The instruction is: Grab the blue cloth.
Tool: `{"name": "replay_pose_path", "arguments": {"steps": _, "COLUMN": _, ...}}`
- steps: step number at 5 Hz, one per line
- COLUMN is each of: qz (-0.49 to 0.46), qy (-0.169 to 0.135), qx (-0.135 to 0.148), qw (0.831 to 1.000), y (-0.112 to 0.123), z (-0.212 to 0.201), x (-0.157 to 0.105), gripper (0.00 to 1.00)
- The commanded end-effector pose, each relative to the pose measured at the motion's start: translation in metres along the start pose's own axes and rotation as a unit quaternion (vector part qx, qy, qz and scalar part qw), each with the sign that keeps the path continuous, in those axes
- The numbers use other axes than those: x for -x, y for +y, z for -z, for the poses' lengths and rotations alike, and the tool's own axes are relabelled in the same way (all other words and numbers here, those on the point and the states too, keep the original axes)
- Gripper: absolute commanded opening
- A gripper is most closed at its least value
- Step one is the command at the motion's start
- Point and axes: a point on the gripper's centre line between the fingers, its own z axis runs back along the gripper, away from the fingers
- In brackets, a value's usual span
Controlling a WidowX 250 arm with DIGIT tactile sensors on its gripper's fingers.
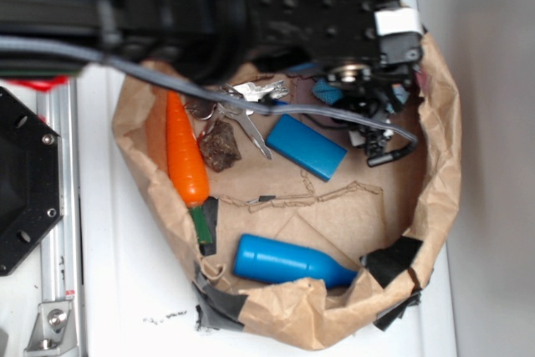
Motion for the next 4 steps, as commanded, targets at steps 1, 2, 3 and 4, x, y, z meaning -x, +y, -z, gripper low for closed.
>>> {"name": "replay_pose_path", "arguments": {"steps": 1, "qz": 0.002, "qy": -0.014, "qx": -0.017, "qw": 1.0, "y": 0.001, "z": -0.004, "x": -0.02, "gripper": 0.0}}
{"name": "replay_pose_path", "arguments": {"steps": 2, "qz": -0.002, "qy": -0.026, "qx": -0.028, "qw": 0.999, "y": 0.007, "z": -0.017, "x": -0.016, "gripper": 0.0}}
{"name": "replay_pose_path", "arguments": {"steps": 3, "qz": -0.017, "qy": -0.037, "qx": -0.025, "qw": 0.999, "y": 0.022, "z": -0.033, "x": -0.018, "gripper": 0.0}}
{"name": "replay_pose_path", "arguments": {"steps": 4, "qz": -0.03, "qy": -0.056, "qx": -0.024, "qw": 0.998, "y": 0.031, "z": -0.053, "x": -0.015, "gripper": 0.0}}
